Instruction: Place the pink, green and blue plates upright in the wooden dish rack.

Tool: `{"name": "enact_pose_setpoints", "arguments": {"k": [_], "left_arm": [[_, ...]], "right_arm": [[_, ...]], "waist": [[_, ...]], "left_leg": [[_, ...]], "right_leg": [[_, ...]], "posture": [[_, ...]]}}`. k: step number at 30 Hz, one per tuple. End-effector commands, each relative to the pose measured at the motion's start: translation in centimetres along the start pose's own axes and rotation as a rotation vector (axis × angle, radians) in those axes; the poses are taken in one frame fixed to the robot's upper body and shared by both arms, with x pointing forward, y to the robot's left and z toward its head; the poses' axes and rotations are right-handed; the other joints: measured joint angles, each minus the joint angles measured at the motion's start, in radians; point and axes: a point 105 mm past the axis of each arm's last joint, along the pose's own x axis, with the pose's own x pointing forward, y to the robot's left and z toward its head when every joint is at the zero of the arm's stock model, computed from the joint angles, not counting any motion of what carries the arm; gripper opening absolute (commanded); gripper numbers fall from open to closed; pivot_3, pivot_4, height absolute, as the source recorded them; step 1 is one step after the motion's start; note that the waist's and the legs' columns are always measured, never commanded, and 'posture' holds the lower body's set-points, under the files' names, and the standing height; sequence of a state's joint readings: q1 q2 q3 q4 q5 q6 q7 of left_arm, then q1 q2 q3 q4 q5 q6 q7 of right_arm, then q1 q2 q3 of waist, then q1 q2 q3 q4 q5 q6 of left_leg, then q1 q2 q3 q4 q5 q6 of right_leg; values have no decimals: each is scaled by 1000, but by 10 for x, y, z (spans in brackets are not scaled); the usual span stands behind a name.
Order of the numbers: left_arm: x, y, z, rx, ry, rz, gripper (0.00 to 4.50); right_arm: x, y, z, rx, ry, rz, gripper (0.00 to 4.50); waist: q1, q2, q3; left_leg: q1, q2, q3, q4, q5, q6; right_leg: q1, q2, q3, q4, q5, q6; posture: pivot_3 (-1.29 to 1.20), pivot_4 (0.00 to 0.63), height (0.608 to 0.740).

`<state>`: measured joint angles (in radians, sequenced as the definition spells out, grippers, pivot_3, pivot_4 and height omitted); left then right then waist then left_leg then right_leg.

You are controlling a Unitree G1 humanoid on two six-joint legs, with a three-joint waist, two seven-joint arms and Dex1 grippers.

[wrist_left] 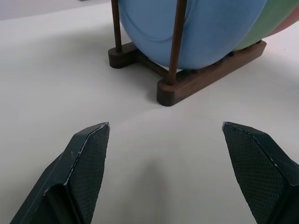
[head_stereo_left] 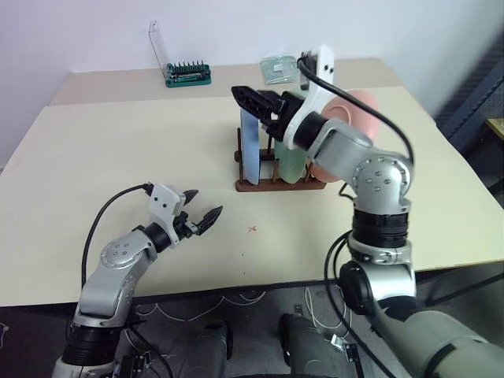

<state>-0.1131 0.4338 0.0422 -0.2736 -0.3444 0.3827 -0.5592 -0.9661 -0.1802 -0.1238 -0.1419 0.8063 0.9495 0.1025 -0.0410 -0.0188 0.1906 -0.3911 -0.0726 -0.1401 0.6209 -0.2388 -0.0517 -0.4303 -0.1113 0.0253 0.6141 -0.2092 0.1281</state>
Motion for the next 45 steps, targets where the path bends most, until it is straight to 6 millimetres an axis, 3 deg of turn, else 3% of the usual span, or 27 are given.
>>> {"name": "enact_pose_setpoints", "arguments": {"k": [1, 3, 7, 9, 10, 12, 14, 17, 21, 23, 28, 34, 36, 40, 45], "left_arm": [[1, -4, 10, 30, -38, -10, 3977], [1, -4, 9, 29, -36, -12, 3977], [3, -5, 9, 30, -31, -28, 3977], [4, -6, 8, 30, -30, -36, 3977], [6, -10, 7, 36, -23, -66, 3977], [12, -20, 5, 45, -10, -145, 3977], [17, -31, 5, 48, -7, -224, 3977], [21, -45, 6, 67, -16, -314, 3977], [28, -61, 11, 75, -47, -388, 3977], [31, -62, 13, 71, -52, -389, 3977], [30, -60, 8, 66, -49, -381, 3977], [27, -62, -1, 51, -49, -366, 3977], [27, -63, -3, 51, -52, -365, 3977], [29, -62, -4, 49, -58, -355, 3977], [33, -42, -8, 61, -55, -267, 3977]], "right_arm": [[-15, 15, 35, -128, -98, 69, 3534], [-34, 12, 46, -209, -130, 89, 3534], [-79, -23, 67, -331, -168, -21, 3534], [-89, -33, 70, -351, -163, -55, 3534], [-109, -57, 71, -395, -124, -175, 3534], [-150, -94, 77, -459, -68, -378, 2731], [-172, -114, 71, -525, 26, -499, 1805], [-179, -125, 45, -661, 216, -543, 293], [-188, -139, 22, -722, 328, -584, 293], [-182, -139, 9, -749, 367, -551, 293], [-155, -113, 3, -740, 302, -384, 293], [-149, -96, 1, -741, 298, -282, 293], [-153, -101, 2, -740, 307, -304, 293], [-172, -128, 4, -726, 343, -442, 293], [-204, -151, -16, -657, 397, -516, 293]], "waist": [[0, 0, 0], [1, 0, 0], [20, 0, 0], [24, 0, 0], [21, 0, 0], [37, 0, 0], [47, 1, 0], [38, 4, 0], [24, 4, 0], [24, 5, 0], [28, 5, 0], [32, 5, 0], [32, 5, 0], [34, 5, 0], [36, 5, 0]], "left_leg": [[0, 0, 0, 0, 0, 0], [0, 0, 0, 0, 0, 0], [0, 0, 0, 1, -1, 1], [0, 0, 1, 1, -1, 2], [0, 0, 2, 1, -1, 2], [0, 0, 2, 1, -1, 2], [-1, -1, 3, 3, -2, 3], [-1, -1, 7, 6, -3, 5], [0, 1, 7, 6, -3, 6], [0, 1, 7, 6, -3, 6], [-1, 0, 7, 7, -3, 6], [-1, 0, 6, 7, -3, 6], [-1, 0, 6, 7, -3, 6], [-1, 0, 6, 8, -3, 6], [-1, -1, 6, 8, -3, 6]], "right_leg": [[0, 0, 0, 0, 0, 0], [0, 0, 0, 0, 0, 0], [2, -1, 0, -2, 0, 0], [2, -1, 0, -3, 0, 0], [2, -1, 0, -3, 0, 0], [2, -1, 0, -2, -1, 1], [4, -2, -1, -4, -1, 1], [4, -3, 1, -4, -1, 1], [4, -2, 1, -4, -3, -1], [4, -2, 1, -4, -2, 0], [4, -3, 1, -4, -2, 1], [5, -3, 1, -4, -2, 2], [5, -3, 1, -4, -2, 2], [5, -3, 1, -4, -2, 2], [5, -3, 1, -4, -2, 2]], "posture": [[0, 150, 740], [0, 150, 740], [0, 150, 740], [0, 150, 740], [0, 150, 740], [0, 150, 740], [0, 150, 740], [0, 150, 740], [0, 150, 740], [0, 150, 740], [0, 150, 740], [0, 150, 740], [0, 150, 740], [0, 150, 740], [0, 150, 740]]}}
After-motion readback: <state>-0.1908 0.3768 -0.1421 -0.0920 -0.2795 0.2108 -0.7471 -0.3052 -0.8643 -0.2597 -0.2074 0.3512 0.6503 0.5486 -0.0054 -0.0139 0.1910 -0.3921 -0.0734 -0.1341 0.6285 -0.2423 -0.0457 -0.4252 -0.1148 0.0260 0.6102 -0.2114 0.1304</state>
